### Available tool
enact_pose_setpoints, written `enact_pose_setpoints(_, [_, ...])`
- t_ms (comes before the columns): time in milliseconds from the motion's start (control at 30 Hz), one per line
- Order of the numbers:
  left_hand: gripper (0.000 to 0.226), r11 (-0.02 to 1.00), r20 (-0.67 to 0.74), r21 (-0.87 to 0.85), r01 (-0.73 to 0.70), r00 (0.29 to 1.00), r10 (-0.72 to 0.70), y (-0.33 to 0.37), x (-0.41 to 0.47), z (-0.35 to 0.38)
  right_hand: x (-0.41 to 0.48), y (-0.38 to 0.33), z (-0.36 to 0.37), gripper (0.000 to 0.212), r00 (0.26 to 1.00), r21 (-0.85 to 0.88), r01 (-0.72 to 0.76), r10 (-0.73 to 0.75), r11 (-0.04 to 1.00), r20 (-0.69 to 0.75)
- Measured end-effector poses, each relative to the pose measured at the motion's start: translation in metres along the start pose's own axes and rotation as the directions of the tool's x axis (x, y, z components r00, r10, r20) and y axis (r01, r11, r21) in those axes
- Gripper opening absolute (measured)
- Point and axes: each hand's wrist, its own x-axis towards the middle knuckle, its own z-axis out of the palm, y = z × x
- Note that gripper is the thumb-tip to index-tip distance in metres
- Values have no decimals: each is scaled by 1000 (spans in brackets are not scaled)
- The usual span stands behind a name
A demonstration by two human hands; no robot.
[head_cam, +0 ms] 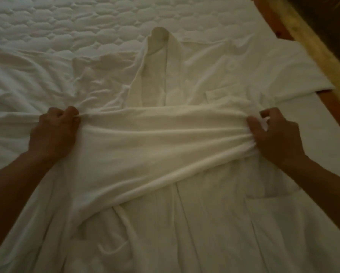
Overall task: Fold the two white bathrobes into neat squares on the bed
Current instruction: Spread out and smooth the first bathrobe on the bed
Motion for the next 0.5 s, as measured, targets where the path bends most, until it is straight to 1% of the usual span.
enact_pose_setpoints(33, [21,1000,17,8,18,1000,-18,2,-1,0,-2,4,6,46,1000,-20,14,-13,1000,28])
enact_pose_setpoints(67, [23,999,25,11,35,999,-35,4,-3,2,-3,6,13,46,998,-43,-4,7,999,64])
enact_pose_setpoints(100, [26,999,17,12,47,999,-47,7,-4,3,-5,3,16,51,993,-71,-43,50,997,104])
enact_pose_setpoints(133, [30,999,-24,10,44,999,-44,9,-6,6,-5,-2,16,57,984,-96,-92,105,991,141])
enact_pose_setpoints(167, [34,1000,-100,12,24,995,-22,14,-9,6,-4,-9,13,63,971,-94,-146,161,985,175])
enact_pose_setpoints(233, [31,999,-286,-21,-49,957,41,28,-16,7,6,-18,11,79,928,-13,-290,285,957,241])
enact_pose_setpoints(267, [25,991,-347,-51,-121,933,96,40,-20,6,12,-18,11,88,902,46,-361,337,931,269])
enact_pose_setpoints(300, [21,975,-368,-70,-209,914,169,56,-22,4,18,-17,12,96,875,117,-423,372,899,309])
enact_pose_setpoints(333, [20,954,-356,-85,-287,903,240,72,-20,2,22,-17,12,100,851,201,-470,381,860,361])
enact_pose_setpoints(367, [23,933,-305,-122,-337,908,288,89,-16,2,24,-16,11,98,835,269,-495,365,827,412])
enact_pose_setpoints(400, [27,920,-246,-181,-348,921,300,105,-9,3,24,-15,10,90,830,289,-493,343,821,440])
enact_pose_setpoints(467, [32,915,-142,-272,-299,952,269,132,8,3,23,-7,9,60,869,263,-390,258,882,423])
enact_pose_setpoints(500, [30,928,-106,-240,-285,958,267,143,16,4,20,-2,10,49,895,252,-324,209,912,393])
